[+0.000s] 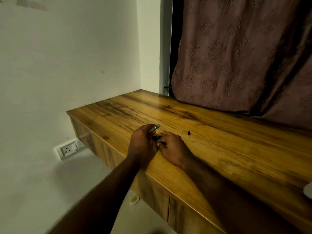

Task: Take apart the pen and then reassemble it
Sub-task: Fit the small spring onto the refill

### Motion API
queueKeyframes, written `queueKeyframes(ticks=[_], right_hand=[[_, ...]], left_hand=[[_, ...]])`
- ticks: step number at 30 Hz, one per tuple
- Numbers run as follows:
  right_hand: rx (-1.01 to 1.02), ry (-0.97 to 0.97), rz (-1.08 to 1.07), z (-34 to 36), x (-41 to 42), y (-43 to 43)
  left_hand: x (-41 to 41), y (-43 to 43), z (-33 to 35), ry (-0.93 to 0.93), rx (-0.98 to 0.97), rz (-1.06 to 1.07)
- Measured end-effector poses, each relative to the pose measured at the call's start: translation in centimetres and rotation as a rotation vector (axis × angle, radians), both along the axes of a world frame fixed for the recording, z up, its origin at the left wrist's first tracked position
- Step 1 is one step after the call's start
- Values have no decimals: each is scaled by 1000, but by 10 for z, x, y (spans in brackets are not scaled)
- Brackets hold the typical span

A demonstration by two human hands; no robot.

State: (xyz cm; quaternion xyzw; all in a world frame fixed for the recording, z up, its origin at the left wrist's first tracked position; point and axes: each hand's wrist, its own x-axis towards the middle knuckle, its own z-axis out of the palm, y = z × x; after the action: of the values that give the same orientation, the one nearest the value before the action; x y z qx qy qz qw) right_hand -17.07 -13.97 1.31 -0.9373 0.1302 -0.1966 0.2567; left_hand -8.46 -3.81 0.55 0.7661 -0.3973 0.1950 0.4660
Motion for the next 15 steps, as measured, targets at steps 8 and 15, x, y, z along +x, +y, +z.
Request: queueKeyframes(ticks=[8, 15], right_hand=[[-192, 80, 36, -8, -13, 11], [-55, 32, -75, 1, -15, -1]], left_hand=[[0, 0, 0, 49, -9, 11], [4, 13, -1, 83, 54, -4]])
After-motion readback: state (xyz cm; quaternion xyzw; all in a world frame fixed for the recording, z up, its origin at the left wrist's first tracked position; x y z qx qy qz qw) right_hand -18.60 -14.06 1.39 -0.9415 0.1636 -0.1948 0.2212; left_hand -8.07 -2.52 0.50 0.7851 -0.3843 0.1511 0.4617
